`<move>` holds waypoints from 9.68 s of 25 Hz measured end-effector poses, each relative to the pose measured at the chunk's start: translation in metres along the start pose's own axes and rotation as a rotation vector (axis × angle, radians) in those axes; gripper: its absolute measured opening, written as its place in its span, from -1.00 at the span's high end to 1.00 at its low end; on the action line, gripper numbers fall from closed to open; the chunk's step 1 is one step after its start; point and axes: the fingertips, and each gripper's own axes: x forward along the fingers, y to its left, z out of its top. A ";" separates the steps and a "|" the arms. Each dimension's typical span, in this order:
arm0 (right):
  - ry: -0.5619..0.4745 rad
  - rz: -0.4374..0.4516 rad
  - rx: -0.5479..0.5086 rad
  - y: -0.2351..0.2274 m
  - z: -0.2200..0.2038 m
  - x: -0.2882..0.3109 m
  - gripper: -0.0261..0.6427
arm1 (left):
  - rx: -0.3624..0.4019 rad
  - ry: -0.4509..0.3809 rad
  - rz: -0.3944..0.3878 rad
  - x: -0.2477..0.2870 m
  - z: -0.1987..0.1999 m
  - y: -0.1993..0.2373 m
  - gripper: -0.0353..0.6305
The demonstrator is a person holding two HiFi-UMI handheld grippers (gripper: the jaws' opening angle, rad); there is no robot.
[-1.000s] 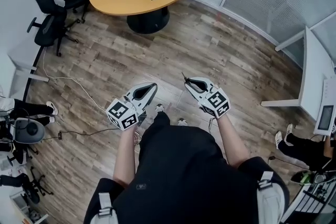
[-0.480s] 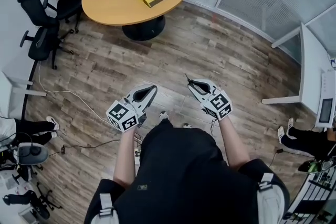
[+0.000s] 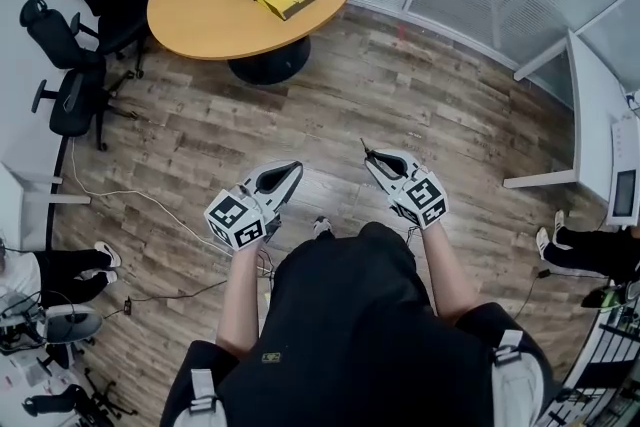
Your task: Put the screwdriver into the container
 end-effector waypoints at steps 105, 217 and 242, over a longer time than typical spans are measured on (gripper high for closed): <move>0.061 0.183 -0.091 -0.328 0.115 0.272 0.75 | -0.019 0.048 0.151 0.229 0.135 0.348 0.89; 0.769 0.606 -0.774 -0.444 0.029 0.648 0.67 | -0.255 -0.216 0.952 0.164 0.167 0.524 0.89; 0.544 0.452 -0.582 -0.468 0.066 0.601 0.72 | -0.177 -0.197 0.783 0.185 0.184 0.533 0.89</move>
